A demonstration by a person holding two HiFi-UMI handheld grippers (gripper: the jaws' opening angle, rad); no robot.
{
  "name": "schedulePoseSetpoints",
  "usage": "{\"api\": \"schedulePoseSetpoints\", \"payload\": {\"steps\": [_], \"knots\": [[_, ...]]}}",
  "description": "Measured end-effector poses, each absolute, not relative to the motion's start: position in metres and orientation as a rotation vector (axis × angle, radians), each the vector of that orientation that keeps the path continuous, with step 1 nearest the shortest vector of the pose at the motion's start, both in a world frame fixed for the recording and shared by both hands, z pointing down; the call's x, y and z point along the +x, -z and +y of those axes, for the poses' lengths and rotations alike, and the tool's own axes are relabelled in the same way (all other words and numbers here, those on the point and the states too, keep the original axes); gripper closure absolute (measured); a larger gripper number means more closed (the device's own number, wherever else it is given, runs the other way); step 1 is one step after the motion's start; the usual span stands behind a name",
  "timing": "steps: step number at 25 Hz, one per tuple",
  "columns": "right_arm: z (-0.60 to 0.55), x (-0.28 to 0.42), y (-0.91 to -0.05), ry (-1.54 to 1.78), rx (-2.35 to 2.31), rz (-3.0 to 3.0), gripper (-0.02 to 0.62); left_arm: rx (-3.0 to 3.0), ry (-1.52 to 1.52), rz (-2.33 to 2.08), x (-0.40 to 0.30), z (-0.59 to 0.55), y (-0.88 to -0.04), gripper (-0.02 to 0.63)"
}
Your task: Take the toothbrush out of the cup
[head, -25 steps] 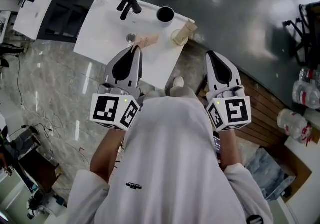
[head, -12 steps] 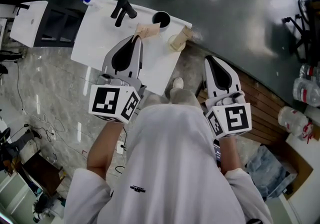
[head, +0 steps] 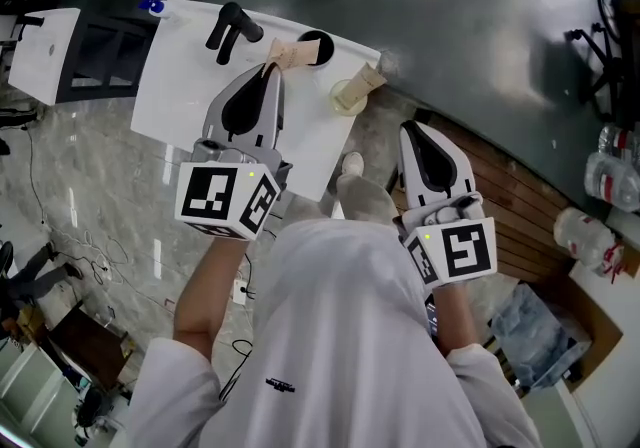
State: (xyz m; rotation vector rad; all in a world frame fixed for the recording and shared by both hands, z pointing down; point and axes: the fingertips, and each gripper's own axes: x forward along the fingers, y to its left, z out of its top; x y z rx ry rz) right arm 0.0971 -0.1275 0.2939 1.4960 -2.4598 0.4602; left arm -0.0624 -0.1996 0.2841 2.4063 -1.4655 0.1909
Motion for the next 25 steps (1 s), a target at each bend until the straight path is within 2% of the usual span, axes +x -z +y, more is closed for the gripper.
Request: {"api": "schedulePoseSetpoints", "payload": {"steps": [25], "knots": [[-0.168, 0.084, -0.341, -0.568, 1.473, -2.419, 0.578, 2.282, -0.257, -1.362, -0.047, -0.239, -0.382, 0.601]]}}
